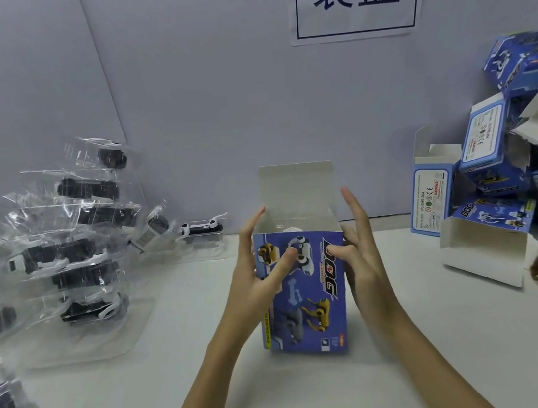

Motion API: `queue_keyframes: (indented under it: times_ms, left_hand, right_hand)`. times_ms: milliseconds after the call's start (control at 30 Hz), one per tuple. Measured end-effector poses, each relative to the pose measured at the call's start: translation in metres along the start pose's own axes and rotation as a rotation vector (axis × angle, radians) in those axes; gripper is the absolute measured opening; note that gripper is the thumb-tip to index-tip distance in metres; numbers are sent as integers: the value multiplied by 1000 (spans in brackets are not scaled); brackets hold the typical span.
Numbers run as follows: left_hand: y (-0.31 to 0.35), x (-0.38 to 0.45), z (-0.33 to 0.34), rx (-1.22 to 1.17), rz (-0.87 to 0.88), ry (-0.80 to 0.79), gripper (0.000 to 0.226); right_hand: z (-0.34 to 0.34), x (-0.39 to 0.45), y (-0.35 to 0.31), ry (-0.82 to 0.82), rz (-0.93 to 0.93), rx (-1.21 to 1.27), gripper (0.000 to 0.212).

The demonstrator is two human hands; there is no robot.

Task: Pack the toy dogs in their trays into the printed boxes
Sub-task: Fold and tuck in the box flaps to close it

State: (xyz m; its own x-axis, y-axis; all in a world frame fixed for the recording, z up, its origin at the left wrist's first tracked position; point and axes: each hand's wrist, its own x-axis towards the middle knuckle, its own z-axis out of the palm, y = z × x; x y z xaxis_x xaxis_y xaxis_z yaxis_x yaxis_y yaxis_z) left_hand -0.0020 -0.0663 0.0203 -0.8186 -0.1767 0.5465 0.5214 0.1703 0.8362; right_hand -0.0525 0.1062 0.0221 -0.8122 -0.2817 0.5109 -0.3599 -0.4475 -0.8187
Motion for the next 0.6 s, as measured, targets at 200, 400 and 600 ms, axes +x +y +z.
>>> queue_keyframes:
  times_ms: [200, 400, 600]
  left_hand:
    - [11, -4, 15, -177, 6, -9, 63]
    - [7, -6, 11, -154, -70, -50, 47]
    - [10, 2, 10, 31, -6, 21, 21]
  right_hand:
    - [-2, -3, 1, 54, -159, -73, 41]
    - [2, 0, -3, 185, -239, -375, 23]
    - [-2, 3, -9, 283, -247, -444, 19]
